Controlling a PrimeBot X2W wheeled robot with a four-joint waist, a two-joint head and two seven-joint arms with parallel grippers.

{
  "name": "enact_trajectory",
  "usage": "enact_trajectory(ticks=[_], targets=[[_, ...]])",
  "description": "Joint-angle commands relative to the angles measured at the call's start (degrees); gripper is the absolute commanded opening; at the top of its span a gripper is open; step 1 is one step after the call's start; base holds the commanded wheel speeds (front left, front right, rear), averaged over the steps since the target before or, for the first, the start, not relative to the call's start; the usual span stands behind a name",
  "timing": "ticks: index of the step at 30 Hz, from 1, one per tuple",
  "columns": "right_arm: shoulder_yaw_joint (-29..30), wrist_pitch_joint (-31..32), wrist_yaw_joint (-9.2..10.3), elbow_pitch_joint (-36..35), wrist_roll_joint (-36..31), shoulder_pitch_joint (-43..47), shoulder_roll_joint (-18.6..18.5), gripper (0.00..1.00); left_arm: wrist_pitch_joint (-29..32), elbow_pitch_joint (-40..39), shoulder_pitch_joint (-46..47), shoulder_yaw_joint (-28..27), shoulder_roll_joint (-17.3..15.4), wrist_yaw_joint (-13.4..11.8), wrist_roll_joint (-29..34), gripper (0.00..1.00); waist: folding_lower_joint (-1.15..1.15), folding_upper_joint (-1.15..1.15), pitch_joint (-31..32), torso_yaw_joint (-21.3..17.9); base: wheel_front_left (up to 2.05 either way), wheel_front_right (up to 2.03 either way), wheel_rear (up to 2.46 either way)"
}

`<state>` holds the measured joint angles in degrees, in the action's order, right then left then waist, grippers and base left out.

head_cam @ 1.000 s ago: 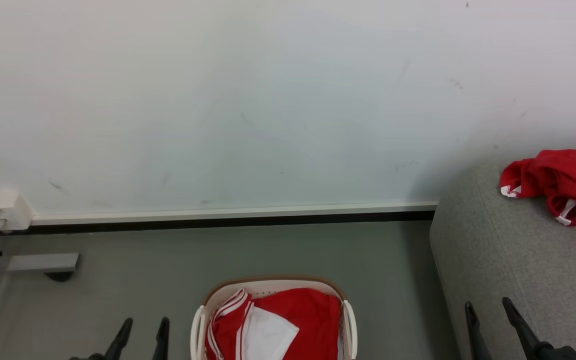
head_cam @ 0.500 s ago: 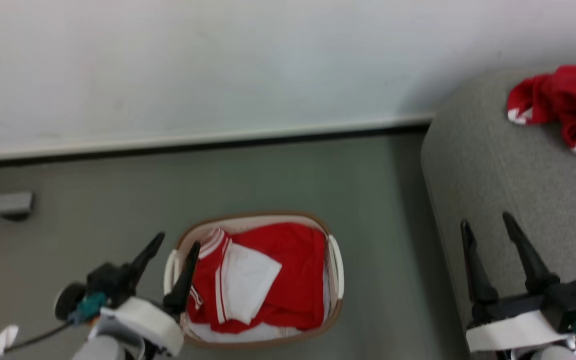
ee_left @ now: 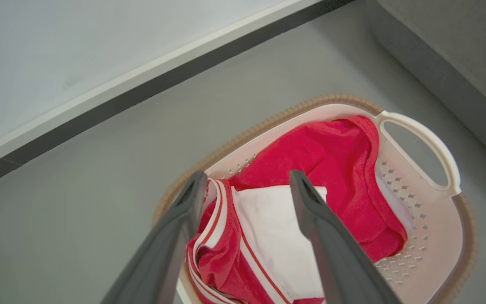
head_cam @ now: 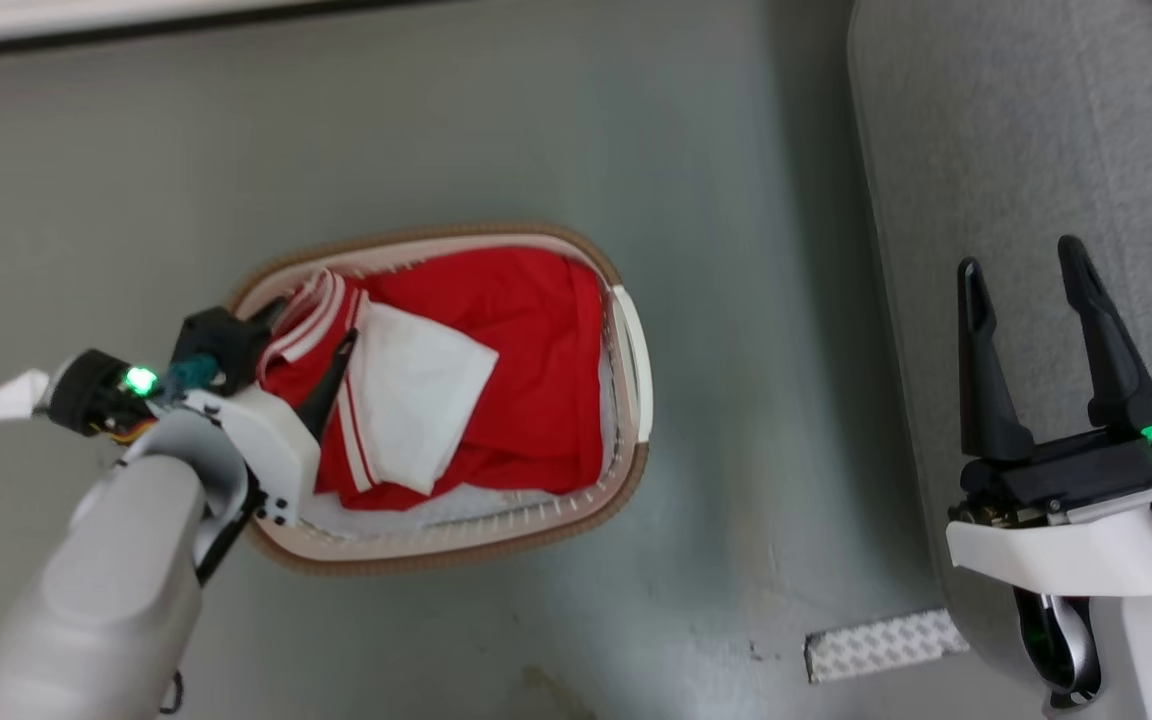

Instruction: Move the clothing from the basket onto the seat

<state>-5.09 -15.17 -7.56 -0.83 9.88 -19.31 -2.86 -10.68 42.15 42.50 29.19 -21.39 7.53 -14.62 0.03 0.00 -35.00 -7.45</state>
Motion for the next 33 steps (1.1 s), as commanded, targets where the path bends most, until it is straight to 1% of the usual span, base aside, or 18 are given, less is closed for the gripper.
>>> enact_trajectory(ticks=[1,4,7,12,20,30,31,32,33], targets=[[0.17,0.03,0.14,-0.68,0.59,-1.1,-0.04,1.0,1.39,2.14,1.84,0.57,-0.81,-0.08,1.23,1.0,-0.03,0.0,-5.88,-1.98,0.0,0.0,0.0],[-0.08,0.03,0.14,-1.57,2.92,-2.17,-0.05,1.0,4.66,6.78,5.72,1.31,-0.67,-0.16,1.52,1.0,-0.03,0.0,-8.04,-2.45,0.0,0.0,0.0],[-0.78,0.03,0.14,-2.22,4.2,-2.57,-0.04,1.0,6.48,10.6,8.6,1.81,-1.18,-1.1,2.56,1.0,-0.03,0.0,-9.39,-2.87,0.0,0.0,0.0],[-1.25,0.03,0.14,-2.89,5.5,-3.07,-0.06,1.0,5.33,14.45,11.69,2.41,-1.77,-2.53,3.85,1.0,-0.03,0.0,-10.8,-3.49,0.0,0.0,0.0],[-1.37,0.03,0.14,-3.22,5.92,-3.5,-0.06,1.0,3.59,18.23,15.16,3.52,-2.64,-3.5,5.02,1.0,-0.03,0.0,-12.34,-4.3,0.0,0.0,0.0],[-2.09,0.03,0.14,-3.52,6.94,-3.92,-0.06,1.0,4.35,21.68,18.77,5.64,-2.83,-3.44,6.22,1.0,-0.03,0.0,-14.92,-5.24,0.0,0.0,0.0],[-2.11,0.03,0.14,-3.56,6.96,-3.99,-0.06,1.0,4.46,21.96,19.04,5.77,-2.81,-3.51,6.11,0.96,-0.03,0.0,-15.15,-5.32,0.0,0.0,0.0],[-2.13,0.03,0.14,-3.53,6.99,-4.02,-0.06,1.0,4.53,22.31,19.19,5.85,-2.63,-3.58,6.04,0.47,-0.03,0.0,-15.29,-5.37,0.0,0.0,0.0],[-2.17,0.03,0.14,-3.51,7.05,-4.05,-0.06,1.0,4.7,22.63,19.37,6.22,-2.49,-3.51,6.34,0.09,-0.03,0.0,-15.4,-5.41,0.0,0.0,0.0]])
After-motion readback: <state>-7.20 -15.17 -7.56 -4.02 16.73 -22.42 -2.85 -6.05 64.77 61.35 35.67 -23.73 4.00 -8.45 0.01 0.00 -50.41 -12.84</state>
